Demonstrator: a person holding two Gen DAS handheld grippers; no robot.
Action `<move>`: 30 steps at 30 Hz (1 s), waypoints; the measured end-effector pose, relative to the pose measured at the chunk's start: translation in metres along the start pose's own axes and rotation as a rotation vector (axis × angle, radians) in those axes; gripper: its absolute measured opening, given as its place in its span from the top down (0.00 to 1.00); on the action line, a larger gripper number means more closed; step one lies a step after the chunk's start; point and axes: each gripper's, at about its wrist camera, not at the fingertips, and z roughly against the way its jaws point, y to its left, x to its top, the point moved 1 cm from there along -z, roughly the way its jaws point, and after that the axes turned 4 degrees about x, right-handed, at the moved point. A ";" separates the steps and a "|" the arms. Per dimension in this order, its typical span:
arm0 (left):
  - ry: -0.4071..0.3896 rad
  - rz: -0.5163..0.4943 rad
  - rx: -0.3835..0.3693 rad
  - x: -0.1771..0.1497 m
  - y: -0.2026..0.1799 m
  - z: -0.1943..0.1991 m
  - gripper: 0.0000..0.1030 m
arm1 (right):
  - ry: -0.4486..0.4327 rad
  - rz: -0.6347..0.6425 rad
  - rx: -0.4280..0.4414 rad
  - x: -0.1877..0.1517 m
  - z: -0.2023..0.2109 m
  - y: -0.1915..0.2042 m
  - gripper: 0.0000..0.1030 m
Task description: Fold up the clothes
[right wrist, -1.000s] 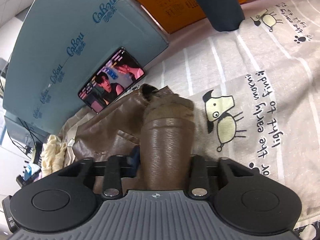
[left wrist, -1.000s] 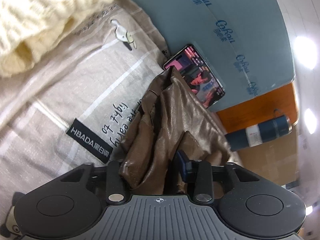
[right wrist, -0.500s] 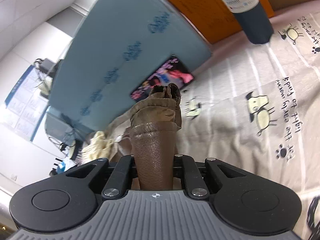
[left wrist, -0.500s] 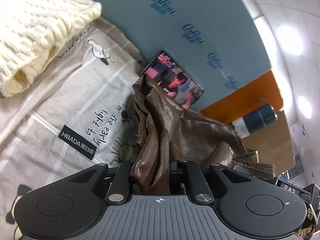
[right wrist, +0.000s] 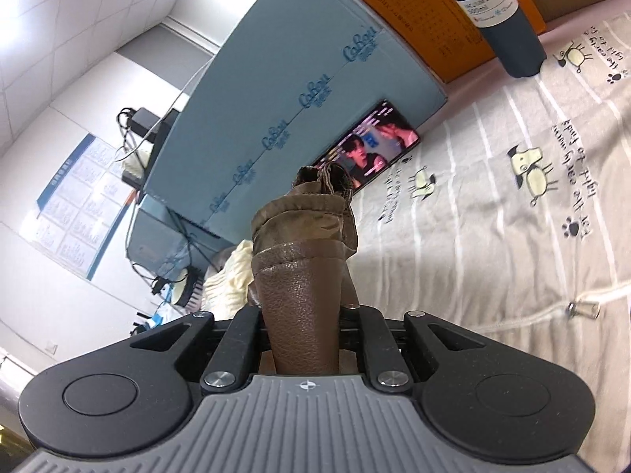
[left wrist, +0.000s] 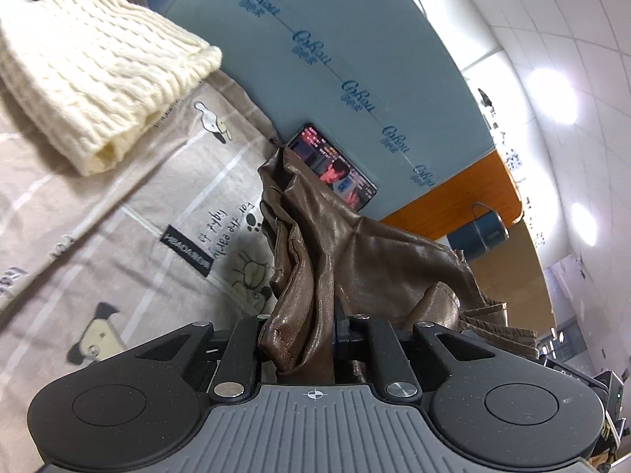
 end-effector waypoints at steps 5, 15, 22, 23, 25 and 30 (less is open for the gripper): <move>-0.051 0.035 -0.012 0.002 0.007 0.027 0.87 | 0.030 0.034 0.038 -0.004 -0.005 0.020 0.90; -0.235 0.051 -0.039 0.032 0.006 0.084 0.87 | 0.076 0.092 0.192 0.009 -0.044 0.076 0.90; -0.375 0.056 0.026 0.065 0.015 0.111 0.87 | 0.130 0.115 0.247 0.021 -0.101 0.129 0.90; -0.394 0.064 0.037 0.069 0.019 0.113 0.87 | 0.146 0.118 0.247 0.021 -0.111 0.136 0.90; -0.425 0.077 0.057 0.077 0.025 0.117 0.87 | 0.184 0.138 0.243 0.020 -0.133 0.151 0.90; -0.493 0.117 0.111 0.102 0.049 0.132 0.87 | 0.261 0.133 0.258 0.015 -0.183 0.180 0.90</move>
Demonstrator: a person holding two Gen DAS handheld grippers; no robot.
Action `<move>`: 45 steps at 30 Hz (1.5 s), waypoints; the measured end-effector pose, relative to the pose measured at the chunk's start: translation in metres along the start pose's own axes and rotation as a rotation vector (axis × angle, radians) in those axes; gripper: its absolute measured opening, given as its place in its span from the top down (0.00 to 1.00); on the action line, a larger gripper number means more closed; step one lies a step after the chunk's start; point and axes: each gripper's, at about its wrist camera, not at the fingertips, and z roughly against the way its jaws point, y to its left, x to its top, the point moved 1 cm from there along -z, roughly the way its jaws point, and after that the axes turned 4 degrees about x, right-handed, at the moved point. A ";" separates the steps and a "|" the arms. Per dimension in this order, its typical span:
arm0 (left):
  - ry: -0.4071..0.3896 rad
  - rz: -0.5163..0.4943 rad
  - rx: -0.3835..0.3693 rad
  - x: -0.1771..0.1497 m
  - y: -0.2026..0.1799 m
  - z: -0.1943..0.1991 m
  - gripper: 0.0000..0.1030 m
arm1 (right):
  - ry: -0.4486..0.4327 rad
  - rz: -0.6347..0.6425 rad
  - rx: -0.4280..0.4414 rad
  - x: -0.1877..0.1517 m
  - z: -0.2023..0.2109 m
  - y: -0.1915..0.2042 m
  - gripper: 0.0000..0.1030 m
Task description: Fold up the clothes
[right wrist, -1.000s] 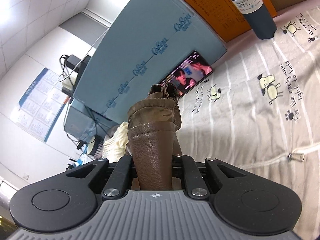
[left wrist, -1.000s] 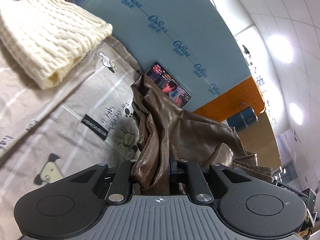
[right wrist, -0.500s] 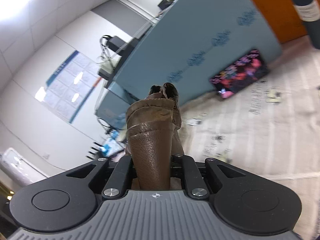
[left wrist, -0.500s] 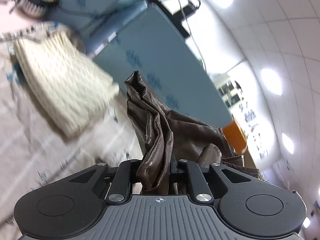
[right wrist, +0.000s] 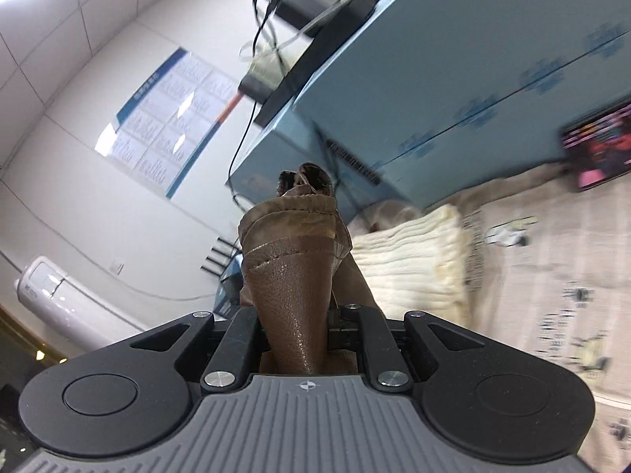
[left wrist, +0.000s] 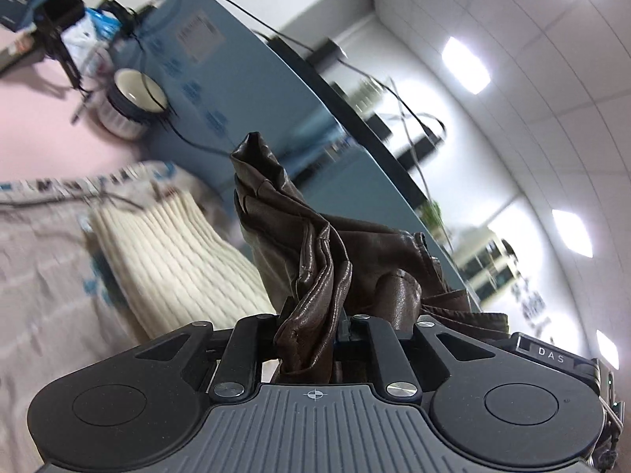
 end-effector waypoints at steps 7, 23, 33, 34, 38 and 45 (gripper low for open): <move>-0.031 -0.047 0.072 0.044 0.013 -0.025 0.87 | 0.041 -0.074 0.024 0.020 -0.065 0.002 0.90; 0.148 -0.164 0.252 0.067 0.058 -0.129 0.87 | 0.110 -0.135 -0.169 0.041 -0.134 -0.086 0.90; 0.142 -0.266 0.442 0.062 0.077 -0.136 0.79 | 0.143 -0.010 -0.285 0.041 -0.129 -0.113 0.73; 0.136 -0.282 0.461 0.061 0.075 -0.135 0.77 | 0.139 0.027 -0.307 0.041 -0.127 -0.109 0.64; 0.075 -0.348 0.555 0.066 0.059 -0.124 0.62 | 0.110 0.165 -0.394 0.039 -0.114 -0.092 0.55; -0.085 -0.402 0.528 0.071 0.011 -0.074 0.30 | -0.009 0.286 -0.436 0.042 -0.073 -0.053 0.33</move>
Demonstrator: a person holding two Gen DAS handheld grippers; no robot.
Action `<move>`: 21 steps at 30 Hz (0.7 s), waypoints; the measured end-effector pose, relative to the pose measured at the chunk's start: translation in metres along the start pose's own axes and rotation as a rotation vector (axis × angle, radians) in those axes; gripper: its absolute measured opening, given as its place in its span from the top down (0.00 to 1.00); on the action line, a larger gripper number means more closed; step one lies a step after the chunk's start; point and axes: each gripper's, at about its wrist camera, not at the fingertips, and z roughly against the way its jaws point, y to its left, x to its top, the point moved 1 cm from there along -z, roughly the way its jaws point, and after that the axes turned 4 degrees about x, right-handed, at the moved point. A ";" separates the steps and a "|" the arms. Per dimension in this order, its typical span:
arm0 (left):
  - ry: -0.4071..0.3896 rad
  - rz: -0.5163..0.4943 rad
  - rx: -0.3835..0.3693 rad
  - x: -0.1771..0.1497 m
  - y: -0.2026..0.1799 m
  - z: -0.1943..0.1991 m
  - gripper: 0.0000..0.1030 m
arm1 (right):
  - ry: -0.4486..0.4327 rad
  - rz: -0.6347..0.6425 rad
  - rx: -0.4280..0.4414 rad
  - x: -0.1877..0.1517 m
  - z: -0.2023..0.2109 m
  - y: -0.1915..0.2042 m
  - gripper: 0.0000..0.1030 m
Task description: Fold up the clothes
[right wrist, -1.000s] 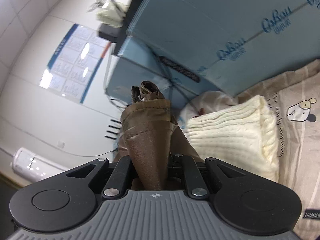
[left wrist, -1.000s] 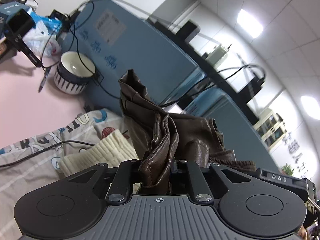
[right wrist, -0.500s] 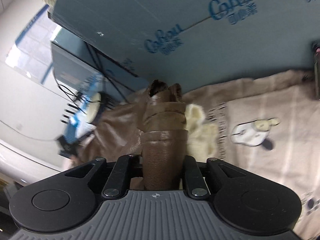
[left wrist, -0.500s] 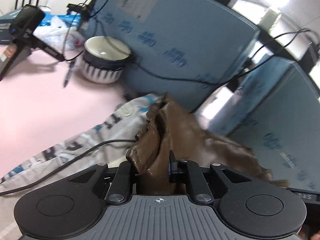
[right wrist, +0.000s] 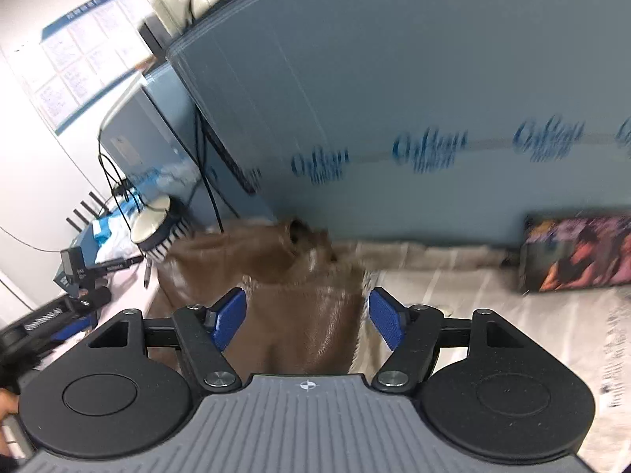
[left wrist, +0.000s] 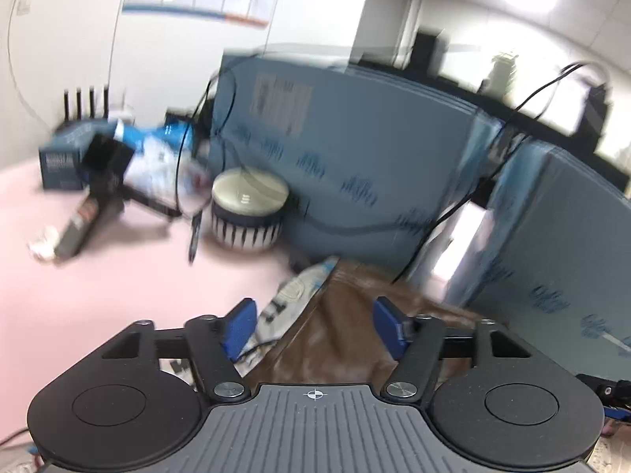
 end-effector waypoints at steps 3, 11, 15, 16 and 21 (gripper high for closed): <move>-0.055 0.001 -0.042 0.008 -0.007 0.032 0.19 | -0.051 0.010 0.020 0.005 0.028 0.008 0.27; -0.156 0.009 -0.137 0.014 -0.032 0.111 0.03 | -0.218 0.053 0.096 0.014 0.117 0.035 0.15; -0.181 -0.013 -0.125 0.004 -0.045 0.144 0.00 | -0.266 0.047 0.136 0.010 0.152 0.041 0.11; -0.187 -0.013 -0.116 0.000 -0.047 0.150 0.00 | -0.273 0.041 0.136 0.008 0.159 0.040 0.10; -0.221 0.023 -0.023 -0.024 -0.047 0.171 0.00 | -0.296 0.033 0.120 -0.008 0.186 0.036 0.03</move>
